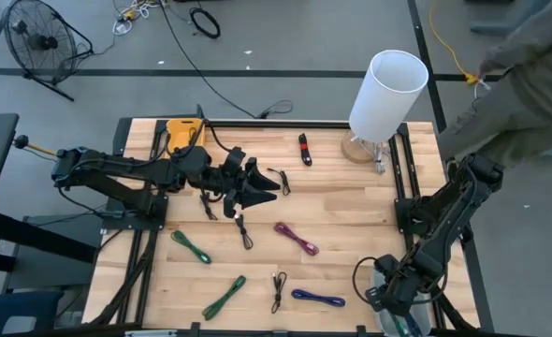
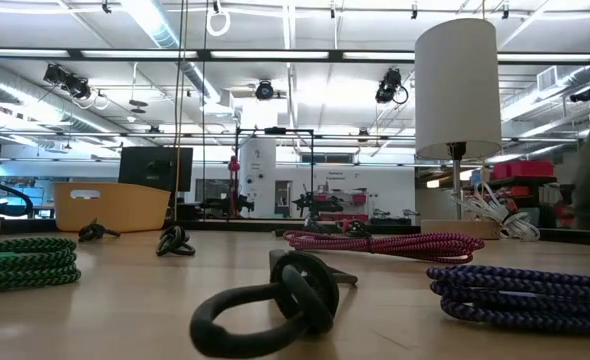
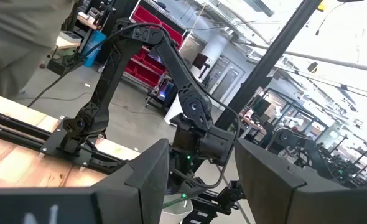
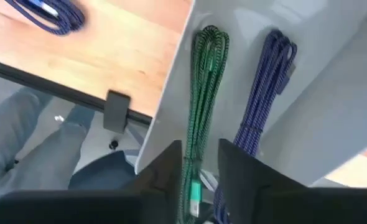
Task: Pick & Place USB Port
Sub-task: Put the green charger cable into the gray bin, then put the black charger cable into the yellow bin
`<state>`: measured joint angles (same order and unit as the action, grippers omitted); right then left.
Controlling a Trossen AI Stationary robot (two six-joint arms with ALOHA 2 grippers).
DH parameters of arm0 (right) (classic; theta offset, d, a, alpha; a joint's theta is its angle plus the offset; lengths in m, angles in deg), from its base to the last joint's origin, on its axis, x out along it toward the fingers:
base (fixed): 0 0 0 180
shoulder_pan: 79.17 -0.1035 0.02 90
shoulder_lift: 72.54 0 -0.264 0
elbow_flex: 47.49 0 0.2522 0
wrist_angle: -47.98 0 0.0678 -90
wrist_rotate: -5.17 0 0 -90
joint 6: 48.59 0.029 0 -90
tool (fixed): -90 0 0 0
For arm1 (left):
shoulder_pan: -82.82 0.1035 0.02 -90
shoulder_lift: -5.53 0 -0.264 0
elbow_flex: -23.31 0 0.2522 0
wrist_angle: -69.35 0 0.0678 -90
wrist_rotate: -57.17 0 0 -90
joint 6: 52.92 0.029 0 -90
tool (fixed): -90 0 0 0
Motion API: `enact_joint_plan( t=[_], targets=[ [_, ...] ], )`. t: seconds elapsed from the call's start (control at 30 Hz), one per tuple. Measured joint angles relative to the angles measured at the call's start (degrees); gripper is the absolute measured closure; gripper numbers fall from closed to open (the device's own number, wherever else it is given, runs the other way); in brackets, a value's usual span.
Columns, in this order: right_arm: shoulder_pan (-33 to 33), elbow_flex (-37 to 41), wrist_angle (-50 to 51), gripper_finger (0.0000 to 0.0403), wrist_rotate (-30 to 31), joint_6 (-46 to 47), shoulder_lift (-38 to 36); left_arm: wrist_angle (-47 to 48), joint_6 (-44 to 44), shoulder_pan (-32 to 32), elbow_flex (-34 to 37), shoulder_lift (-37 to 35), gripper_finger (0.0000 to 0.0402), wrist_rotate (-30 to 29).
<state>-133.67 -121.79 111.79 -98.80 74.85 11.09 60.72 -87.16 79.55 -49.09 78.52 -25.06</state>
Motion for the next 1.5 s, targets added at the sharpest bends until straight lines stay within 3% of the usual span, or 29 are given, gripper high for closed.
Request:
enact_joint_plan(
  t=[0.23,0.5,0.7,0.87,0.97,1.13,1.33,1.5],
  targets=[
    [0.11,0.0,2.94,0.0235,1.47,0.08,0.0,0.0,0.23,0.0,0.0,0.0,0.0213,-0.01],
    [2.69,0.0,2.95,0.0245,11.16,-3.68,-5.55,0.0,0.22,0.0,0.0,0.0,0.0213,-0.11],
    [5.84,0.0,-0.59,0.0264,28.33,-11.42,-14.38,0.0,0.02,0.0,0.0,0.0,0.0214,-0.21],
    [10.96,0.0,-7.63,0.0268,44.88,-25.32,-20.42,0.0,0.0,0.0,0.0,0.0,0.0214,-0.2],
    [15.44,0.0,-11.74,0.0268,50.33,-33.99,-22.4,0.0,-0.01,-0.01,0.0,0.0,0.0213,-0.2],
    [26.92,0.0,-13.05,0.0268,50.09,-43.8,-22.3,-0.02,-0.02,-0.02,0.0,0.02,0.0214,-0.2],
    [41.65,0.01,-14.25,0.0268,43.82,-52.11,-19.06,-0.02,0.02,-0.02,0.0,0.02,0.0213,-0.2],
    [51.74,0.0,-20.83,0.0268,39.02,-59.51,-14.67,-0.02,0.05,-0.02,0.0,0.02,0.0213,-0.2]
  ],
)
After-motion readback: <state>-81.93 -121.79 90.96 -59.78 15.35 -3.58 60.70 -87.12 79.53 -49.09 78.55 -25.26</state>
